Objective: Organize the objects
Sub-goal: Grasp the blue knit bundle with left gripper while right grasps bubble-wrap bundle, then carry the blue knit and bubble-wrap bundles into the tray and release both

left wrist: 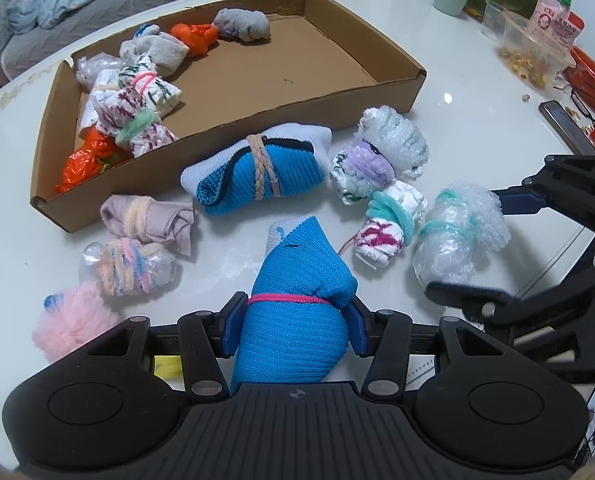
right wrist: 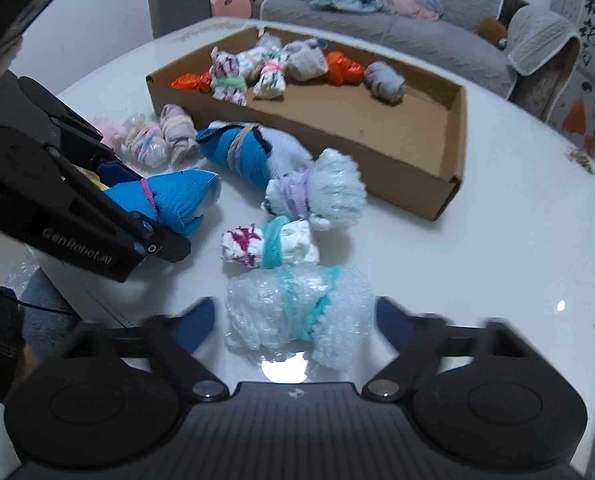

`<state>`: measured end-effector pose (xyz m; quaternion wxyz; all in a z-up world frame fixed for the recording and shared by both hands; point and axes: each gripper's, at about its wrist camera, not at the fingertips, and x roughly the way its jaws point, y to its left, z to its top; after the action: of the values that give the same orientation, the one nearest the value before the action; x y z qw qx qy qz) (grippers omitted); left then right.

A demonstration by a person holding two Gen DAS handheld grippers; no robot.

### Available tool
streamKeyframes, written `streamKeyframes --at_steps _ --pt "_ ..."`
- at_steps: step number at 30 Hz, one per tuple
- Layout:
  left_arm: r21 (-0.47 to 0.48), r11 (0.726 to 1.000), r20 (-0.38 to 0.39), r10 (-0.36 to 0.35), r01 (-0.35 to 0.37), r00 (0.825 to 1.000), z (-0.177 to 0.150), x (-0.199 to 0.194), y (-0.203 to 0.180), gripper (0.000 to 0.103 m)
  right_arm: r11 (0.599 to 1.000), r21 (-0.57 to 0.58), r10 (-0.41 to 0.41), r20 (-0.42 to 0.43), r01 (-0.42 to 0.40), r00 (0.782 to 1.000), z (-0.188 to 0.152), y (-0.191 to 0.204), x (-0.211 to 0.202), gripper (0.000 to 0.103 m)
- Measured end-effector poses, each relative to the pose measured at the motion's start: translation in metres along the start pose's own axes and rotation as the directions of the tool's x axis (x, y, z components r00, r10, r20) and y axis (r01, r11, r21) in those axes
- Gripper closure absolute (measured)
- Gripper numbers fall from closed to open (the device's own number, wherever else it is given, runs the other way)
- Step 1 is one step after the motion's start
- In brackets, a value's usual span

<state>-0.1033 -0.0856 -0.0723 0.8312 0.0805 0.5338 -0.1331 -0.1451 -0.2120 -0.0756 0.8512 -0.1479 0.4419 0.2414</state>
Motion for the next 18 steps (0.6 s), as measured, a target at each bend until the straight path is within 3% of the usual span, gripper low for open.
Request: streamKeyframes --at_steps 3,6,9,14,18 --pt "-0.012 1.0 -0.009 0.003 -0.004 1.0 0.0 -0.006 0.0 0.047 0.999 0.037 -0.002 -0.008 0.002 1.0 -0.001 -0.004 -0.006 0.047" --pt "-0.031 0.999 0.011 0.006 -0.006 1.0 0.006 -0.023 0.002 0.047 0.996 0.087 0.004 0.003 -0.004 1.0 -0.002 -0.014 -0.021 0.047" --pt "-0.049 0.999 0.063 -0.003 0.006 0.998 0.024 -0.047 0.004 0.047 0.993 0.114 0.0 0.075 -0.008 0.997 0.006 -0.026 -0.048 0.047" --pt "-0.076 0.997 0.169 0.008 0.005 0.986 0.084 -0.077 0.016 0.047 0.983 0.178 0.0 0.217 -0.039 0.976 0.042 -0.064 -0.085 0.047" --pt "-0.039 0.999 0.221 0.023 -0.015 0.975 0.143 -0.072 0.019 0.047 0.988 0.148 -0.009 0.304 -0.038 0.953 0.092 -0.092 -0.09 0.047"
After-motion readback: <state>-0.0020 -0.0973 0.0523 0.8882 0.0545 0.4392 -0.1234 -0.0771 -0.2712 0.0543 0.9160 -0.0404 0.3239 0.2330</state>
